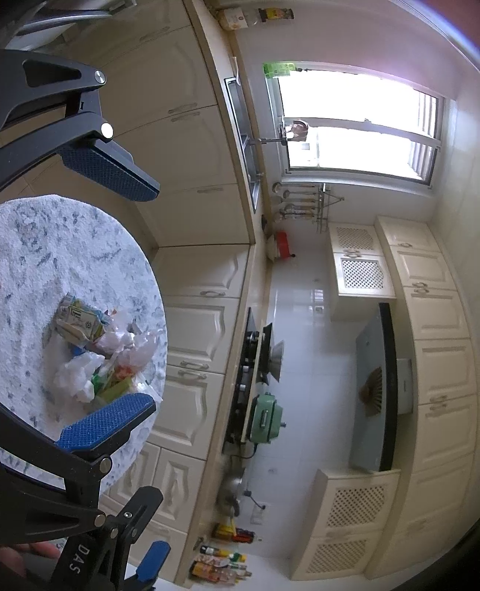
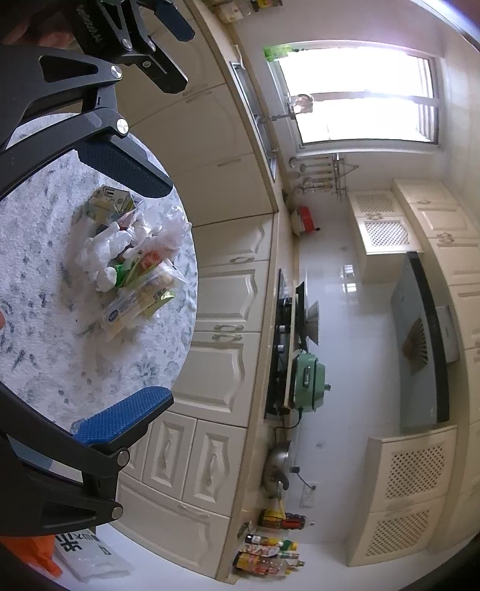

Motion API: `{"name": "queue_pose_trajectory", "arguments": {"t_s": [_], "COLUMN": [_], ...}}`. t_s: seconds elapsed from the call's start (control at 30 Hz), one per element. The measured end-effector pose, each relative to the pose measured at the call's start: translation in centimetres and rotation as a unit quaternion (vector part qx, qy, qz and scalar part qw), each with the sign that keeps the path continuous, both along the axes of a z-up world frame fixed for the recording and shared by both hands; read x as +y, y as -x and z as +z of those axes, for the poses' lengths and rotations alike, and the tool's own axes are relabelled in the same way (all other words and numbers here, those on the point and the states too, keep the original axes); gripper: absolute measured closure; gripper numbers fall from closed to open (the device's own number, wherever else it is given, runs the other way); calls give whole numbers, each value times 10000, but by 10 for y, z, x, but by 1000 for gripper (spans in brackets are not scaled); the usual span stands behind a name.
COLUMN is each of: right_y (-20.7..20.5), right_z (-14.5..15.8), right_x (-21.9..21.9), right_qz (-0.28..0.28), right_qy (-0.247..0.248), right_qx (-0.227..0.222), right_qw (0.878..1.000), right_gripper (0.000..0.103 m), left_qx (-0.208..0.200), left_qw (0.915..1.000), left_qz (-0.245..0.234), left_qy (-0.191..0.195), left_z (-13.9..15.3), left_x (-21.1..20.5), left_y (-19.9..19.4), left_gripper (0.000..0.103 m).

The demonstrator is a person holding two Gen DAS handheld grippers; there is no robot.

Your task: Collect trash

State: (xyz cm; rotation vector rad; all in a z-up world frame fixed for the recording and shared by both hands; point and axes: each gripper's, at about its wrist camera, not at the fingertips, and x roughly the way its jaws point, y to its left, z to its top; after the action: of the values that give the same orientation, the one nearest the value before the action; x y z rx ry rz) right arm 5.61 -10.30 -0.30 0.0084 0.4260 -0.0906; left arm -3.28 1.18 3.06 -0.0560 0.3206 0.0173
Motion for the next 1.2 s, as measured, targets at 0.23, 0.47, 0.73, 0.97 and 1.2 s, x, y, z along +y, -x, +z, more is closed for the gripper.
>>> {"name": "queue_pose_trajectory", "arguments": {"t_s": [0.23,0.47,0.73,0.97,1.2], "right_y": [-7,-15,-40,-65,-90], "right_z": [-1,-7,-24,-55,-94], "right_x": [0,-2,-5,-11,-16], "right_qz": [27,34,-22,-72,-68], "right_qy": [39,57,128,155,149], "right_qx": [39,143,369,749,1320], "right_qw": [10000,9999,9992,9970,9911], "right_gripper": [0,0,0,0,0], "left_qx": [20,139,442,765,1204], "left_qw": [10000,9999,9990,9970,9927], "left_qz": [1,-46,-94,-58,-27], "left_qy": [-14,9,39,64,44], "left_z": [-1,-8,-26,-49,-79], "left_x": [-1,1,7,13,17], "left_y": [-3,-18,-49,-81,-116], "left_gripper": [1,1,1,1,1]}}
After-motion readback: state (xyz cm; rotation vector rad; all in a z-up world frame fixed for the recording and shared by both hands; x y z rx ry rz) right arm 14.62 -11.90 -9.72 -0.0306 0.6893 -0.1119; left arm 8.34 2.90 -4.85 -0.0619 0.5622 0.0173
